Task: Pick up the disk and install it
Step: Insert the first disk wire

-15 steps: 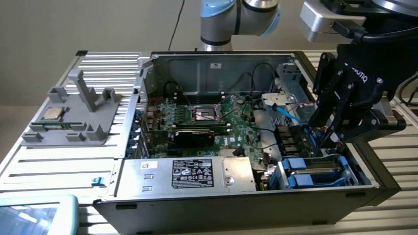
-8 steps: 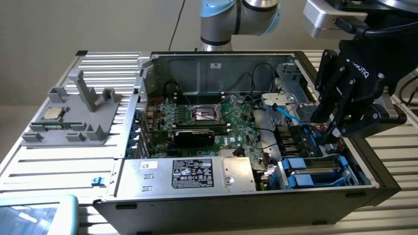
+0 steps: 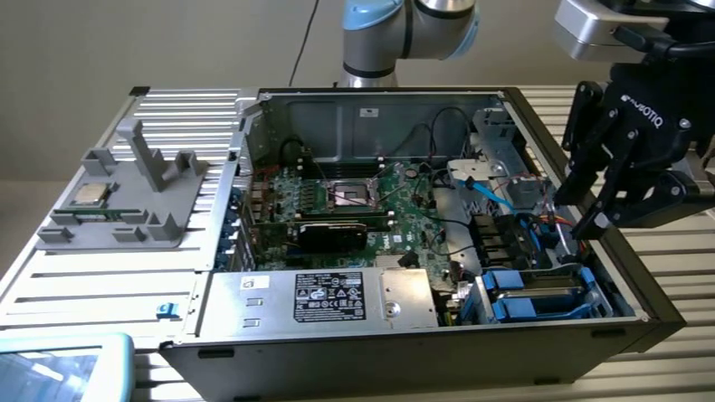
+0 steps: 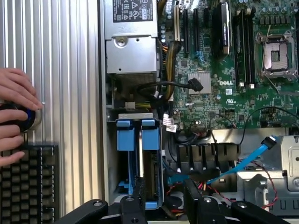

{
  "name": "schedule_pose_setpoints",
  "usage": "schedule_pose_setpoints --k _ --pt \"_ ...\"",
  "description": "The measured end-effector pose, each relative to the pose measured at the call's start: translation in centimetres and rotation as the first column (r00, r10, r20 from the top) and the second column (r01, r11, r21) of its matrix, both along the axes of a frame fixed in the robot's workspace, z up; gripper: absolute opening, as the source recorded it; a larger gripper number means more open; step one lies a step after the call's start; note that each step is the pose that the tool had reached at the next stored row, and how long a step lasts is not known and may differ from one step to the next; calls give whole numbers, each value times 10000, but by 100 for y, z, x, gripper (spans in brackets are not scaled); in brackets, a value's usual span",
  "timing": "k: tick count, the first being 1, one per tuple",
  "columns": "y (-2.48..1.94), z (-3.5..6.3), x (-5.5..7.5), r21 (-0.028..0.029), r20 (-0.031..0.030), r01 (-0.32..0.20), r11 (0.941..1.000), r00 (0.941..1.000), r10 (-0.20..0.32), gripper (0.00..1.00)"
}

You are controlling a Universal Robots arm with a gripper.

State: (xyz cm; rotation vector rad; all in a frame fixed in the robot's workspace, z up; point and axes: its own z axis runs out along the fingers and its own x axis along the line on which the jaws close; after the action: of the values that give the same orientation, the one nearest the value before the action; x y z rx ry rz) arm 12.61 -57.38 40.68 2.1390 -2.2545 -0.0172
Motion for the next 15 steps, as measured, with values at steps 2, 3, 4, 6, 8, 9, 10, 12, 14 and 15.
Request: schedule_pose_setpoints --k 2,3,4,6,8,9,10,12,14,15 --pt "18 -4 66 3 0 -1 10000 10000 1 45" --pt "27 -6 99 2 0 -1 10000 10000 1 45" --pt "39 -8 131 1 0 -1 10000 10000 1 45" --pt "69 -12 184 2 0 -1 10000 10000 1 45" --pt "101 -15 224 0 0 -1 10000 10000 1 45" --pt "111 -16 236 1 0 -1 10000 10000 1 45" --pt "119 -18 247 1 0 -1 10000 10000 1 45" --pt "139 -20 274 2 0 1 10000 10000 -1 45" --pt "152 -26 293 1 0 2 10000 10000 -2 45" --pt "156 -33 299 3 0 7 10000 10000 -7 45"
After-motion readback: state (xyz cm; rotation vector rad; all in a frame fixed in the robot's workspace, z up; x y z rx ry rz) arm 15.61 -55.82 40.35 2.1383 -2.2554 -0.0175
